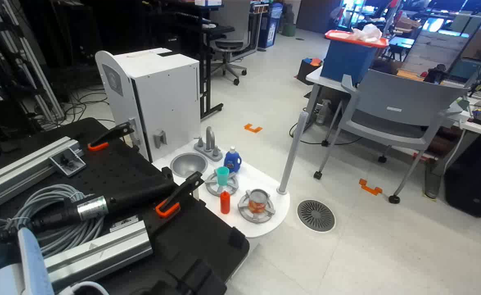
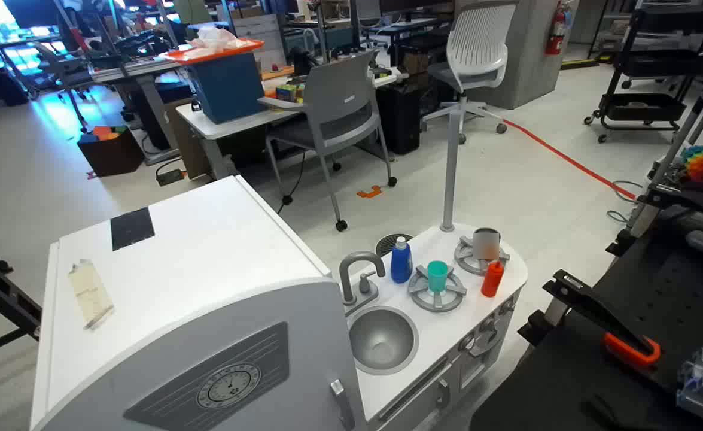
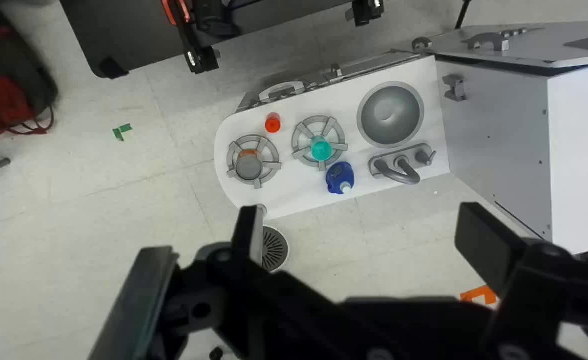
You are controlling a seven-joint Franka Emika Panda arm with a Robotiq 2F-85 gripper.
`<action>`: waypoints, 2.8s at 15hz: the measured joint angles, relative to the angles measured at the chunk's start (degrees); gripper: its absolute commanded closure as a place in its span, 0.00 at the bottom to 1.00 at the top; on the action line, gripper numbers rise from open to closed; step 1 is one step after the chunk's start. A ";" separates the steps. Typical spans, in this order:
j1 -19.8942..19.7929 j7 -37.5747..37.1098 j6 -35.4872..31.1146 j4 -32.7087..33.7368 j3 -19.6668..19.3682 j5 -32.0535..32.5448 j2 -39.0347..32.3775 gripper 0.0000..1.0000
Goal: Pick up the cup on the stove and put it on the counter
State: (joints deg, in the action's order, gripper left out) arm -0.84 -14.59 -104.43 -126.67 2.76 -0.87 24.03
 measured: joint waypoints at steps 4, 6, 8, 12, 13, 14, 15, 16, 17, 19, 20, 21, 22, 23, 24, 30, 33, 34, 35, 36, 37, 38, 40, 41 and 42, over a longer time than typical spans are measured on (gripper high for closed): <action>0.01 0.00 -1.71 -0.66 0.34 0.40 -0.52 0.00; 0.33 0.00 -7.19 -2.92 1.38 0.41 -2.48 0.00; 1.31 -0.04 -13.47 -5.61 2.75 0.33 -6.49 0.00; 3.06 -0.42 -24.59 -8.23 4.53 1.06 -18.97 0.00; 3.35 -0.78 -26.97 -8.21 4.55 2.23 -22.58 0.00; 3.48 -1.32 -29.14 -7.96 4.53 3.61 -26.30 0.00; 3.55 -1.50 -31.42 -7.47 4.40 3.85 -30.10 0.00; 3.61 -1.50 -33.14 -6.47 4.15 3.85 -34.08 0.00; 3.75 -1.49 -34.44 -4.99 3.68 3.87 -38.20 0.00; 4.14 -1.28 -36.25 -1.16 2.50 3.89 -46.07 0.00; 4.27 -0.96 -37.24 1.19 2.04 3.67 -50.01 0.00; 4.35 -0.78 -37.66 3.85 1.72 3.63 -53.90 0.00; 4.52 -0.72 -37.69 6.79 1.38 3.63 -57.75 0.00; 4.87 -0.71 -37.69 9.86 1.01 3.63 -61.40 0.00; 5.43 -0.71 -37.69 12.88 0.56 3.64 -64.71 0.00; 9.56 -0.74 -37.18 29.52 -1.96 3.65 -78.82 0.00; 10.82 -0.76 -37.21 35.91 -2.91 3.66 -84.24 0.00; 11.10 -0.84 -37.20 37.81 -3.15 3.66 -85.96 0.00; 11.38 -0.97 -37.18 39.56 -3.48 3.66 -87.63 0.00; 11.69 -1.21 -37.16 41.20 -3.91 3.66 -89.25 0.00; 11.99 -1.44 -37.13 42.70 -4.37 3.66 -90.78 0.00; 12.20 -1.67 -37.03 44.11 -4.80 3.66 -92.26 0.00; 12.46 -2.29 -36.25 46.95 -5.51 3.66 -95.13 0.00; 12.50 -2.54 -36.00 48.31 -5.73 3.66 -96.45 0.00; 12.50 -2.79 -35.76 49.63 -5.83 3.66 -97.66 0.00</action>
State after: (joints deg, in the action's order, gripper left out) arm 11.66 -17.38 -140.19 -77.04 -3.07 2.80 -73.63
